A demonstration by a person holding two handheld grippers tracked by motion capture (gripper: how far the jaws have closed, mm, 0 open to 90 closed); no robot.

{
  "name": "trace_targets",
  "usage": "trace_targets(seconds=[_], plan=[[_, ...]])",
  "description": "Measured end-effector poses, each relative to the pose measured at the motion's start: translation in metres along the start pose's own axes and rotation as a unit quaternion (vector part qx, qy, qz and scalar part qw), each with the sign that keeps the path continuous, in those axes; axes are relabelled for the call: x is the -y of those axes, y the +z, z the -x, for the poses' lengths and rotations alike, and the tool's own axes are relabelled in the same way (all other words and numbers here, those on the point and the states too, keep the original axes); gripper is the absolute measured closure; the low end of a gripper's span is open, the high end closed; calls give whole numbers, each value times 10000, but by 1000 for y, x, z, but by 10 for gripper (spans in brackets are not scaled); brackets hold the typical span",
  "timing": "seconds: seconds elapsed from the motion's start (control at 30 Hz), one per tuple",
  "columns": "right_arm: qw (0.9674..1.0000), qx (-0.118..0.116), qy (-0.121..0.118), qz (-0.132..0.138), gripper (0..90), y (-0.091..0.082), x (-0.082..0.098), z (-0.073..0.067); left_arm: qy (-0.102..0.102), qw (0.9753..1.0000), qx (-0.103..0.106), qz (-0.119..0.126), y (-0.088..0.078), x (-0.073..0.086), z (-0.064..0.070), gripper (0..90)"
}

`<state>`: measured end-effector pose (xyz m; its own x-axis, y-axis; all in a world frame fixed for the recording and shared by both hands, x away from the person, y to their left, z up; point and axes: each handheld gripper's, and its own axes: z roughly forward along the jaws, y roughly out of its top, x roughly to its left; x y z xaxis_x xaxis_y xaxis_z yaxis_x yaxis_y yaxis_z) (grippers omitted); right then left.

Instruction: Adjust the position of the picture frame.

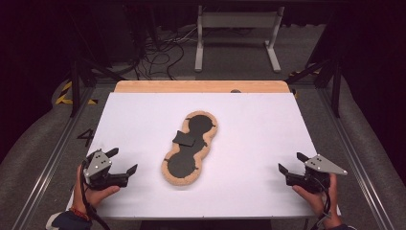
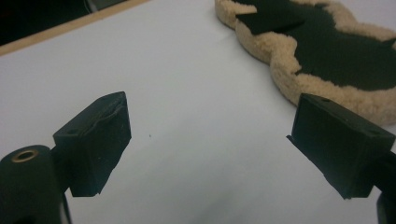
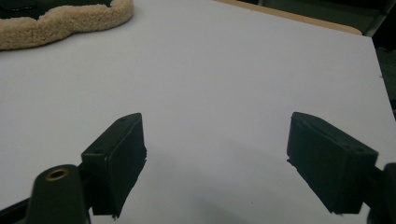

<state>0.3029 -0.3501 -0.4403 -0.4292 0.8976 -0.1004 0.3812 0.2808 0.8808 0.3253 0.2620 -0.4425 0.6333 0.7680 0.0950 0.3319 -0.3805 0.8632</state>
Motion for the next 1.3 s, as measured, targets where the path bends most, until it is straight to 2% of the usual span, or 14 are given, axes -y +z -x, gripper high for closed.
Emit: trace_targets(seconds=[0.13,0.37,0.43,0.53,0.6,0.67,0.73,0.87,0.93,1.0,1.07,1.13,1.2,1.3], plan=[[10000,-2,-34,41,162,-3,-2,-2,53,9997,56,-217,6,4,3,124],[9997,47,-228,20,154,-3,-6,-9,163,9991,265,-286,12,4,9,144],[9997,42,-229,-6,154,-1,-7,-10,334,9984,306,-351,13,4,12,186],[9998,31,-192,-44,175,1,-8,-12,292,9983,357,-349,15,3,14,277],[9999,21,-111,-66,193,3,-10,-12,348,9979,352,-428,19,-1,15,358],[10000,-39,2,-62,246,8,-13,-14,417,9972,374,-489,22,-6,18,486],[9998,-63,180,-22,313,14,-21,-21,396,9965,543,-486,33,-16,19,574],[9996,-272,-33,-93,423,32,-36,-42,423,9951,677,-583,57,-33,21,677],[9987,-466,-118,-181,499,47,-45,-54,471,9937,730,-709,72,-38,21,697],[9979,-526,-132,-355,567,59,-51,-61,461,9925,750,-843,83,-41,21,717],[9967,-680,69,-433,659,71,-57,-68,464,9918,758,-915,90,-41,20,721],[9959,-759,134,-476,712,80,-60,-75,523,9901,767,-1049,97,-41,20,725],[9955,-786,78,-531,744,87,-63,-81,525,9897,794,-1072,99,-41,21,726],[9933,-921,-117,-681,802,103,-67,-99,575,9877,892,-1146,102,-40,22,731]])
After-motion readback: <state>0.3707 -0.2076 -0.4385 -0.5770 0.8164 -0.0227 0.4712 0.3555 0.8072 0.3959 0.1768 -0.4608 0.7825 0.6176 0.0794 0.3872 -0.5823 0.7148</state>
